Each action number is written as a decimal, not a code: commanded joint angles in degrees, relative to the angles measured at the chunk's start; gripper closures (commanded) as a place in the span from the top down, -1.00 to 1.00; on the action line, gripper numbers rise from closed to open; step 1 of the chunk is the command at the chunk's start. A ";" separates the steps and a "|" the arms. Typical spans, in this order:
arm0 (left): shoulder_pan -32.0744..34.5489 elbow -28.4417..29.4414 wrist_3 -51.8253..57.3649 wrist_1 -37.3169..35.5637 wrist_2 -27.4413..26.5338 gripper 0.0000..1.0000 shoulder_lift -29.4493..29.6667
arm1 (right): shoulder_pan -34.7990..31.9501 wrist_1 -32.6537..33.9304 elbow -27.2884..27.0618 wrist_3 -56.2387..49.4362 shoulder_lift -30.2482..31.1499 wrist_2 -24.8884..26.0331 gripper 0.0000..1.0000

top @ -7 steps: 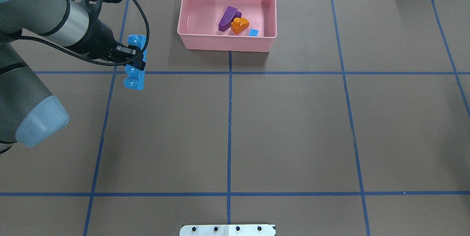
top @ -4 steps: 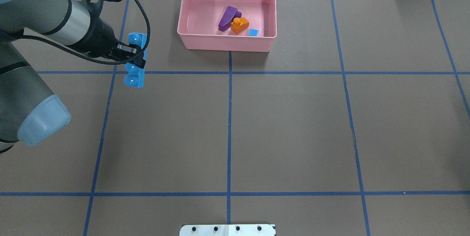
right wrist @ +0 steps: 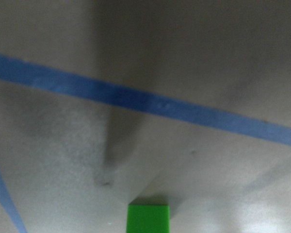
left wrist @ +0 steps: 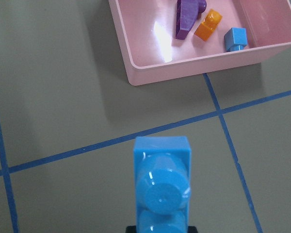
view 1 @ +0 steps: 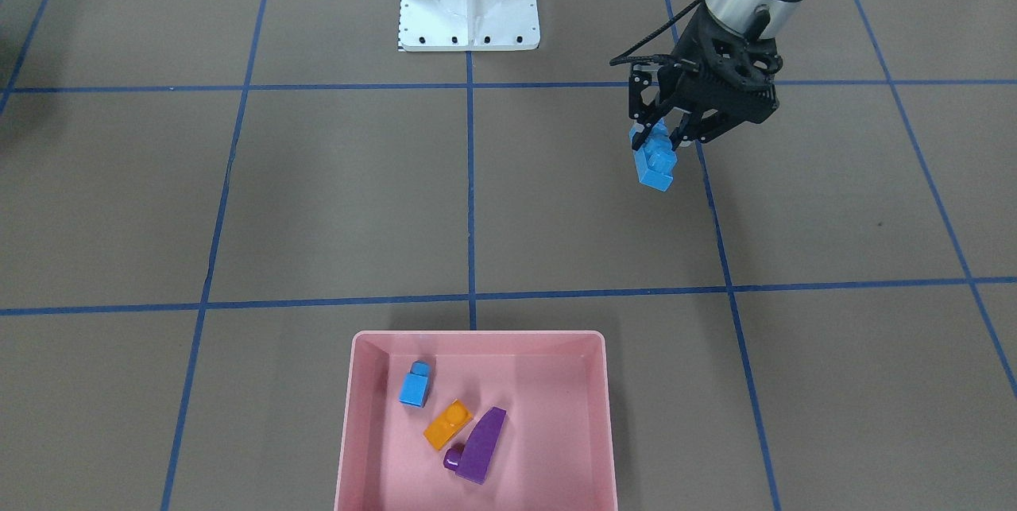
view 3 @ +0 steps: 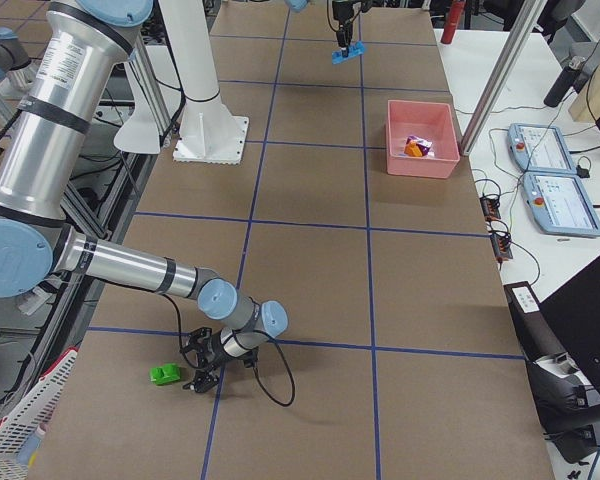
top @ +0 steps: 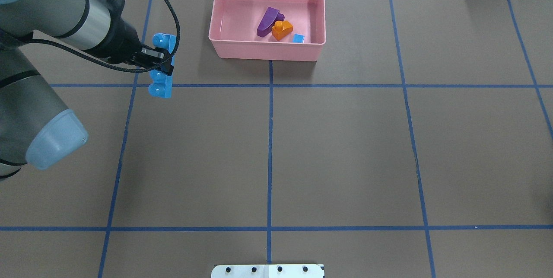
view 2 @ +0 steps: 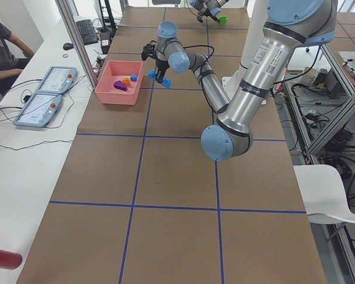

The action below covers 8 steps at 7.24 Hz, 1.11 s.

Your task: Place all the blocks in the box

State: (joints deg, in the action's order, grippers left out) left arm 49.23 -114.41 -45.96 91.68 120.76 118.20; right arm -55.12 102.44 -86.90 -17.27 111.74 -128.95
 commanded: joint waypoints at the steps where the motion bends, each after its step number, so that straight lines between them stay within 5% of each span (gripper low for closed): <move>1: -0.01 0.07 0.08 -0.01 -0.09 -1.00 -0.25 | 1.15 -4.18 1.56 3.99 0.06 -0.07 0.80; 4: -0.01 1.03 2.89 -0.01 0.00 -1.00 -0.78 | 1.25 -3.39 -5.80 3.38 5.83 -0.42 0.86; 8: -0.01 0.95 2.89 -0.01 0.00 -1.00 -0.86 | 2.47 -3.65 -6.44 6.88 6.13 -0.34 0.84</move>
State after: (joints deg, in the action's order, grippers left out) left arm 49.22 -113.45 -43.08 91.67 120.76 117.34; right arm -53.42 98.93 -93.43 -12.21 118.22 -129.30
